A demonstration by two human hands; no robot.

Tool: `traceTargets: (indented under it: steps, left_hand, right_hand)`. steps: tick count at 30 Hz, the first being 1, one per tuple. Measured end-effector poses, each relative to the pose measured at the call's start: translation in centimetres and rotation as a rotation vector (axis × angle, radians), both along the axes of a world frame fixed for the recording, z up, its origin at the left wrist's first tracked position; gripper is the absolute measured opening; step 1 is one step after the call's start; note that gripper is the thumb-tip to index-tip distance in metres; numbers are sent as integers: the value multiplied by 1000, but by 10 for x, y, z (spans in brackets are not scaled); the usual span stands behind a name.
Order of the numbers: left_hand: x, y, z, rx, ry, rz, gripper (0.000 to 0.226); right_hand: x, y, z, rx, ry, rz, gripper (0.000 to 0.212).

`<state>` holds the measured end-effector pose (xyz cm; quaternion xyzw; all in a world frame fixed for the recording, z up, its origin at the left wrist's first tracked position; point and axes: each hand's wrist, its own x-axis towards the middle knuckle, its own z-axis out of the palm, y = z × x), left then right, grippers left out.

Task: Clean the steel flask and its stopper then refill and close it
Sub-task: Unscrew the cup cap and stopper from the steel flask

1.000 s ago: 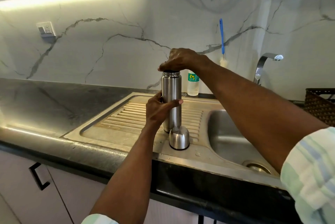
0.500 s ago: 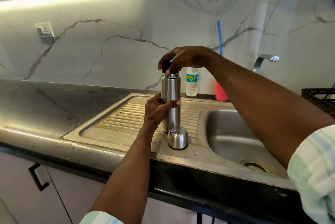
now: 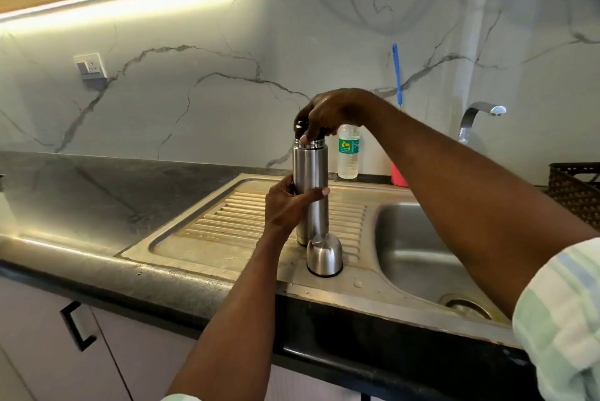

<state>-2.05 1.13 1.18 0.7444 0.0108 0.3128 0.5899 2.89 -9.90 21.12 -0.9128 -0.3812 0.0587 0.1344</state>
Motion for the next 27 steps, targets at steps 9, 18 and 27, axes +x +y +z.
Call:
traceTargets:
  steps: [9,18,27]
  left_hand:
    - [2,-2,-3,45,-17,57,75]
    - [3,-4,-2,84,-34,102,59]
    - [4,-5,-2,86,-41,106,60]
  right_hand:
    - [-7,8,-1,37,-132,-132,61]
    - [-17,4,5,42,-23,-18,46]
    - [-7,13,-7,40,-149,-169,57]
